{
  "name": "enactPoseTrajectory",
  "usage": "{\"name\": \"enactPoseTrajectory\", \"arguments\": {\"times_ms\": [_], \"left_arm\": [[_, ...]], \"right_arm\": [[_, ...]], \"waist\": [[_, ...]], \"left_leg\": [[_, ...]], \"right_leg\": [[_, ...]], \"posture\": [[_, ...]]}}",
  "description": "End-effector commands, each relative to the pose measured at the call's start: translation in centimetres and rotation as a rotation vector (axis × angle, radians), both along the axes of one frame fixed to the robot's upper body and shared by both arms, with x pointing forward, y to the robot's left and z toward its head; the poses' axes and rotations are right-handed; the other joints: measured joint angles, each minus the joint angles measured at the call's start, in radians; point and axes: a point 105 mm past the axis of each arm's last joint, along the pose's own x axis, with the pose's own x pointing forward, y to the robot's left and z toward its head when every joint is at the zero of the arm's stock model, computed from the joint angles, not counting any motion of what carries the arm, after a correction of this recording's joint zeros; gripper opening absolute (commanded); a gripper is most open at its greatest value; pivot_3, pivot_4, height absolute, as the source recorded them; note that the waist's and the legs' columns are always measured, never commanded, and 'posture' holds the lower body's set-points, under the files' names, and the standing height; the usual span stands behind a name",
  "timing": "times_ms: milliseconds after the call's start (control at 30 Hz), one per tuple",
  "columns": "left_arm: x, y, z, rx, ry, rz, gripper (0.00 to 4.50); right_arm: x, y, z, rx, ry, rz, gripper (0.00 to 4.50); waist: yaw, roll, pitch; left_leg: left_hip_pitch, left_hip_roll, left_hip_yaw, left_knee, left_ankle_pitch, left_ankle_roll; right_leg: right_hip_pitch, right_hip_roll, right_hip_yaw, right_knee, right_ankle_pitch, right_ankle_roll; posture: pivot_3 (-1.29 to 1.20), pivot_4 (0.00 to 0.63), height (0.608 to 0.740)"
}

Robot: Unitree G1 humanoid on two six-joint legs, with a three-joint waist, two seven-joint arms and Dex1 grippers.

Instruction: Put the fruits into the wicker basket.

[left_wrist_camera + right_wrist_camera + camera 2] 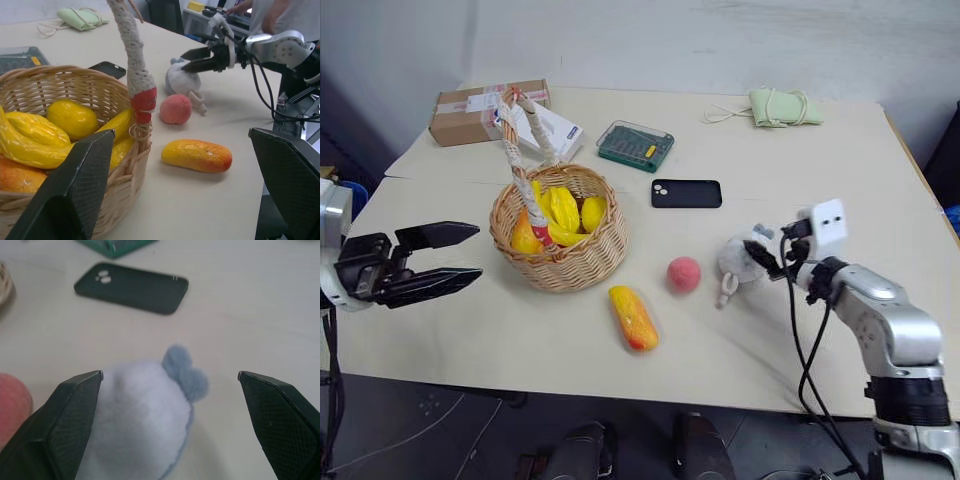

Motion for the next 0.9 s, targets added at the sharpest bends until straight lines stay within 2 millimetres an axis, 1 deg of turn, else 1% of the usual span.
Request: {"name": "enactPoseTrajectory", "arguments": {"times_ms": [33, 67, 100, 133, 167, 233, 300, 367, 400, 433, 500, 533, 567, 633, 667, 733, 833, 900], "left_arm": [[-0.5, 0.5, 0.8, -0.017, -0.036, 0.016, 4.50], [-0.6, 0.4, 0.6, -0.009, -0.025, 0.006, 4.50], [-0.7, 0.2, 0.3, 0.001, -0.012, -0.006, 4.50], [-1.0, -0.1, 0.0, 0.010, 0.012, -0.032, 4.50], [-1.1, -0.4, -0.3, 0.012, 0.027, -0.049, 4.50], [-1.1, -0.9, -0.5, 0.001, 0.034, -0.067, 4.50], [-1.1, -1.4, -0.7, -0.009, 0.035, -0.080, 4.50], [-1.0, -1.9, -0.9, -0.019, 0.035, -0.089, 4.50], [-1.0, -2.1, -1.0, -0.023, 0.034, -0.093, 4.50], [-1.0, -2.2, -1.1, -0.028, 0.031, -0.091, 4.50], [-1.0, -2.1, -1.0, -0.044, 0.050, -0.078, 4.50], [-1.2, -2.2, -1.0, -0.057, 0.066, -0.080, 4.50], [-1.3, -2.3, -1.2, -0.059, 0.079, -0.087, 4.50], [-1.5, -2.6, -1.5, -0.053, 0.091, -0.100, 4.50], [-1.4, -2.9, -1.7, -0.045, 0.092, -0.111, 4.50], [-0.7, -3.0, -1.3, -0.059, 0.081, -0.110, 4.50], [0.4, -2.6, -1.0, -0.080, 0.070, -0.078, 4.50], [0.9, -2.3, -1.2, -0.069, 0.069, -0.069, 4.50]], "right_arm": [[0.2, 0.8, -0.6, 0.060, 0.063, 0.014, 4.46], [0.2, 1.2, -1.2, 0.090, 0.104, 0.033, 4.46], [0.2, 1.5, -1.6, 0.109, 0.133, 0.043, 4.09], [0.1, 1.8, -1.7, 0.131, 0.139, 0.067, 3.96], [0.1, 2.1, -1.5, 0.163, 0.135, 0.080, 3.61], [0.0, 2.6, -0.5, 0.241, 0.116, 0.116, 2.87], [-0.8, 2.9, 1.1, 0.303, 0.060, 0.177, 2.18], [-1.6, 2.3, 2.5, 0.348, 0.001, 0.193, 1.49], [-1.9, 1.1, 3.3, 0.356, -0.040, 0.153, 1.17], [-2.0, -0.7, 3.9, 0.356, -0.081, 0.069, 0.92], [-2.9, -5.5, 5.7, 0.379, -0.198, -0.140, 0.92], [-4.0, -8.3, 6.1, 0.403, -0.227, -0.246, 0.92], [-5.1, -11.4, 5.7, 0.374, -0.222, -0.362, 0.92], [-6.3, -14.9, 4.9, 0.315, -0.192, -0.495, 0.92], [-6.4, -16.3, 4.3, 0.277, -0.174, -0.562, 0.92], [-5.6, -20.0, 3.1, 0.279, -0.161, -0.718, 0.92], [-4.6, -22.5, 2.2, 0.299, -0.166, -0.856, 0.92], [-3.9, -23.5, 1.3, 0.327, -0.137, -0.914, 0.92]], "waist": [[-0.002, 0.000, 0.000], [-0.006, 0.000, 0.000], [-0.007, 0.000, 0.000], [-0.007, 0.000, 0.000], [-0.006, 0.000, 0.000], [-0.004, -0.001, 0.000], [-0.003, -0.001, 0.000], [0.000, -0.001, 0.000], [0.001, -0.001, 0.000], [0.002, -0.001, 0.000], [0.004, -0.001, 0.000], [0.006, -0.001, 0.000], [0.012, -0.001, 0.000], [0.021, -0.001, 0.000], [0.021, -0.001, 0.000], [0.012, -0.001, 0.000], [-0.011, -0.001, 0.000], [-0.022, 0.000, 0.000]], "left_leg": [[0.000, 0.000, 0.000, 0.000, 0.000, 0.000], [0.000, 0.000, 0.000, 0.001, 0.000, 0.001], [0.000, 0.000, 0.001, 0.001, 0.000, 0.001], [0.001, 0.000, 0.002, 0.001, 0.000, 0.001], [0.002, 0.000, 0.002, 0.001, 0.000, 0.001], [0.002, 0.000, 0.001, 0.001, 0.000, 0.000], [0.003, 0.000, 0.001, 0.001, 0.000, 0.000], [0.002, 0.000, 0.001, 0.001, 0.000, 0.000], [0.002, 0.000, 0.000, 0.001, 0.000, 0.000], [0.001, 0.000, 0.000, 0.001, 0.000, 0.000], [0.000, -0.001, 0.000, 0.001, 0.000, 0.001], [0.000, -0.002, 0.000, 0.001, 0.000, 0.001], [0.000, -0.002, 0.000, 0.001, 0.000, 0.001], [0.000, -0.003, 0.000, 0.000, -0.001, 0.002], [0.000, -0.003, 0.001, 0.001, -0.001, 0.002], [0.002, -0.002, 0.002, 0.001, -0.001, 0.002], [0.004, -0.002, 0.006, 0.000, 0.004, 0.004], [0.006, -0.002, 0.009, -0.001, 0.005, 0.003]], "right_leg": [[0.000, -0.001, 0.000, 0.000, 0.000, 0.001], [0.000, -0.001, 0.000, 0.000, 0.000, 0.001], [0.000, -0.001, 0.001, 0.000, 0.000, 0.002], [0.001, -0.001, 0.001, 0.001, 0.001, 0.002], [0.001, -0.001, 0.001, 0.001, 0.001, 0.002], [0.001, 0.000, 0.001, 0.001, 0.001, 0.002], [0.001, 0.000, 0.001, 0.002, 0.001, 0.002], [0.001, 0.000, 0.001, 0.002, 0.001, 0.002], [0.001, -0.001, 0.001, 0.002, 0.001, 0.001], [0.001, -0.001, 0.000, 0.001, 0.001, 0.002], [0.001, -0.002, 0.000, 0.001, 0.001, 0.002], [0.001, -0.002, 0.000, 0.001, 0.001, 0.002], [0.001, -0.003, 0.000, 0.000, 0.001, 0.002], [0.001, -0.003, 0.000, -0.001, 0.001, 0.003], [0.001, -0.003, 0.000, -0.002, 0.001, 0.003], [0.003, -0.002, 0.001, -0.002, 0.001, 0.003], [0.004, 0.001, 0.003, -0.007, 0.003, -0.001], [0.004, 0.006, 0.008, -0.007, 0.007, 0.002]], "posture": [[0.00, 0.150, 0.740], [0.00, 0.150, 0.740], [0.00, 0.150, 0.740], [0.00, 0.150, 0.740], [0.00, 0.150, 0.740], [0.00, 0.150, 0.740], [0.00, 0.150, 0.740], [0.00, 0.150, 0.740], [0.00, 0.150, 0.740], [0.00, 0.150, 0.740], [0.00, 0.150, 0.740], [0.00, 0.150, 0.740], [0.00, 0.150, 0.740], [0.00, 0.150, 0.740], [0.00, 0.150, 0.740], [0.00, 0.150, 0.740], [0.00, 0.150, 0.740], [0.00, 0.150, 0.740]]}}
